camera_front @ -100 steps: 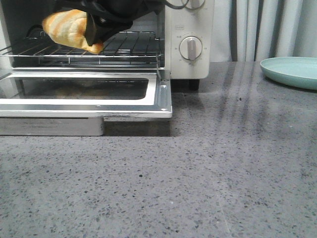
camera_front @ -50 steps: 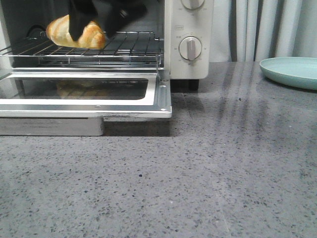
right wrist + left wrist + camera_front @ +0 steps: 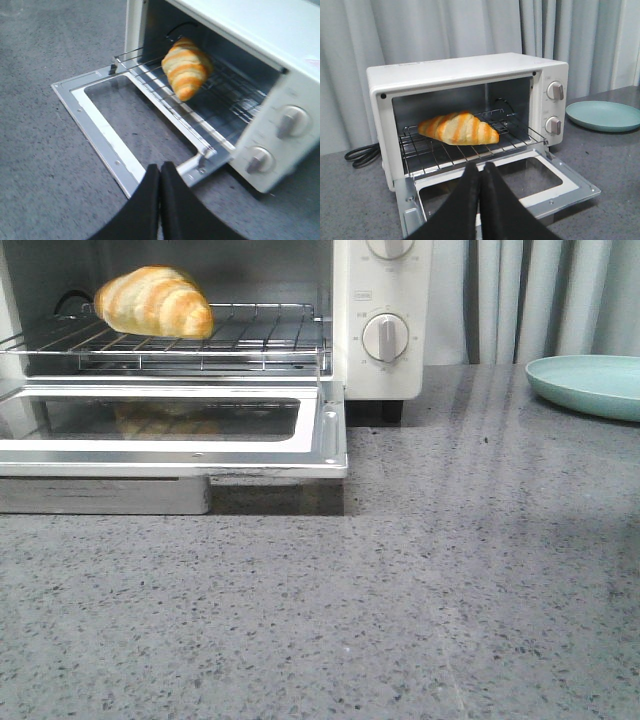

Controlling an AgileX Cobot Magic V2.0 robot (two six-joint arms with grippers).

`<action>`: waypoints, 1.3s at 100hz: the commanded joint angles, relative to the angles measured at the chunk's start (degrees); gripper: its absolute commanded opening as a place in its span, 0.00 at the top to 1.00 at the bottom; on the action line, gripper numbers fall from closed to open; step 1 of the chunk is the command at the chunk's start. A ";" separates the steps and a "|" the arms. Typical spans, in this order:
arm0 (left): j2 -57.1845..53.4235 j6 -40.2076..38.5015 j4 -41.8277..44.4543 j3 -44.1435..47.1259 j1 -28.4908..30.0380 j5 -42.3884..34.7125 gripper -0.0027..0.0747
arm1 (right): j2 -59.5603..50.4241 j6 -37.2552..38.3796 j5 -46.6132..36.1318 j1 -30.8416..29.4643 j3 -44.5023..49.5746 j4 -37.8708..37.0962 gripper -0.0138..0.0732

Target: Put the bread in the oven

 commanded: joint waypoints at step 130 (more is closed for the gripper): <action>0.96 -1.38 -1.02 4.79 0.49 -6.58 0.99 | -46.59 12.73 7.43 -12.08 19.88 -13.07 0.90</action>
